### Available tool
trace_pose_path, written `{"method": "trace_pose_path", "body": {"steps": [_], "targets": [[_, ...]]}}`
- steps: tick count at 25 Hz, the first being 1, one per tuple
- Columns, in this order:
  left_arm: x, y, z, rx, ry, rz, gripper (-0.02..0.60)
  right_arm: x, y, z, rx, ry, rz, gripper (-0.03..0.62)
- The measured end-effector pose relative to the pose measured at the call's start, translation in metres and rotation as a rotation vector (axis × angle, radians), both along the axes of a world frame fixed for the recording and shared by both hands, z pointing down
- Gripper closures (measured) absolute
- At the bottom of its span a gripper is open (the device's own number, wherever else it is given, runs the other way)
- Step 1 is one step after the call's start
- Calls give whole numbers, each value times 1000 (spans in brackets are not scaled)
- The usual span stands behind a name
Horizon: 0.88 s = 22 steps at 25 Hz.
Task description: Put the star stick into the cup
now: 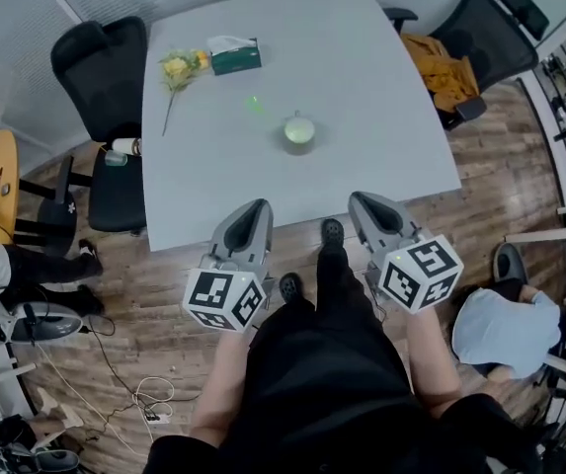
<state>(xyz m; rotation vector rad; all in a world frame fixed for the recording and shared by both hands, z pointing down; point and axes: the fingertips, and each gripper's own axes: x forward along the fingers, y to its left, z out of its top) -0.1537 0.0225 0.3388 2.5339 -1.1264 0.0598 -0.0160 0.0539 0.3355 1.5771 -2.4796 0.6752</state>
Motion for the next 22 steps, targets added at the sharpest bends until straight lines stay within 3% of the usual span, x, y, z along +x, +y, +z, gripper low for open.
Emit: {"method": "trace_pose_path", "body": {"steps": [7, 22], "targets": [[-4, 16, -20, 44, 8, 48, 581, 6, 27, -9, 43, 6, 60, 585], [13, 43, -23, 33, -3, 94, 581, 6, 61, -15, 87, 12, 39, 586]]}}
